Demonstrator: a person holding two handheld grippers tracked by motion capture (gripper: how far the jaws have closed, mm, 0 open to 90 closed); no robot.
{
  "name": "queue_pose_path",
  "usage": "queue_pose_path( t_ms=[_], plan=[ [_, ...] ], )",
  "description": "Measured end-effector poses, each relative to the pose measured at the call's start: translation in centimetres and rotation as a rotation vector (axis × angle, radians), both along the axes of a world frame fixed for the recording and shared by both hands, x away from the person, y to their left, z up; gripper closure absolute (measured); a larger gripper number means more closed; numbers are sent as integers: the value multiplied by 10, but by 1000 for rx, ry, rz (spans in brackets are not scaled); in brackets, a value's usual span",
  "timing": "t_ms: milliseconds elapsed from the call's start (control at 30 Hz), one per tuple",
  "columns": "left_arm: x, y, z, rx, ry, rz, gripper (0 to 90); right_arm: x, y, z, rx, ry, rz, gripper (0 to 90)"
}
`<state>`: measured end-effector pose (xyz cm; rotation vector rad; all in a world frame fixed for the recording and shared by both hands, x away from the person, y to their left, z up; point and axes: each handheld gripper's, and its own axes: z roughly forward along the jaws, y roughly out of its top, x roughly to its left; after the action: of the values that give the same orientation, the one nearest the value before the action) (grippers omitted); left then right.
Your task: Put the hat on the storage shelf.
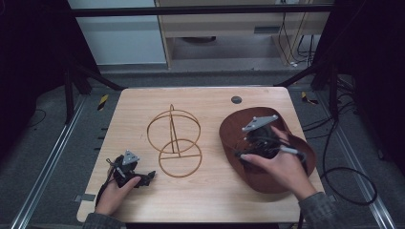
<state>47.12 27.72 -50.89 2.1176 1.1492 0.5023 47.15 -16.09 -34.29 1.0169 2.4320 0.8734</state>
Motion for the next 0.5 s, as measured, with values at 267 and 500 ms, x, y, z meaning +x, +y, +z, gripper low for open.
queue_pose_path(
  t_ms=[267,500],
  plan=[
    [0,0,0,0,1,-1,0,22,-47,20,-59,54,-45,145],
    [0,0,0,-1,0,0,0,40,-65,26,-101,98,-62,175]
  ],
)
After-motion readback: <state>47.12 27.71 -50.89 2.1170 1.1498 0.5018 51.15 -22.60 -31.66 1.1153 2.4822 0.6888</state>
